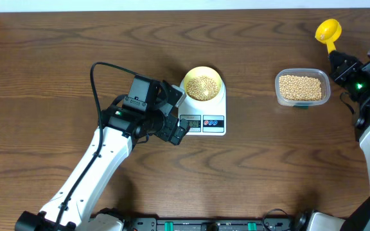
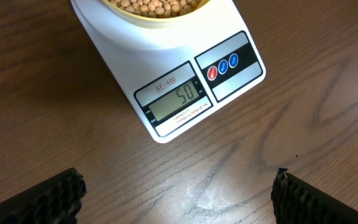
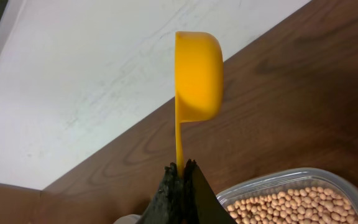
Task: Scoop item into bowl and weigh 50g on scale
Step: 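Tip the scoop over the clear tub to pour soybeans back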
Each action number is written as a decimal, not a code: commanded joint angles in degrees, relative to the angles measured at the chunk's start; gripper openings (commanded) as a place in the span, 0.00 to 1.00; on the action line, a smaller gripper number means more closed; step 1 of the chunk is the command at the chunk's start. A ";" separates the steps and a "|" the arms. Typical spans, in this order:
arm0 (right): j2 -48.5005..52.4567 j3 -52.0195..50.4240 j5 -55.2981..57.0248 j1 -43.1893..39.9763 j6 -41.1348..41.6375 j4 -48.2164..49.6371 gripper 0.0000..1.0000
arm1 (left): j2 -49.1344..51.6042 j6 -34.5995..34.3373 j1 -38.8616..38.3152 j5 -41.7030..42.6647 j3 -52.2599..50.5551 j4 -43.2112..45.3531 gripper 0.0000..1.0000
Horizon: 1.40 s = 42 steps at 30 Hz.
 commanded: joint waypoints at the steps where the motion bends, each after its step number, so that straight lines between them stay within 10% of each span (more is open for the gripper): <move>1: -1.03 0.46 0.04 -0.15 1.53 -0.55 0.01 | 0.22 0.76 -0.07 -0.37 -0.37 0.04 0.98; 42: -1.03 0.46 -5.42 0.07 12.33 -11.89 0.01 | 0.22 0.76 -0.07 -0.37 -0.37 0.02 0.98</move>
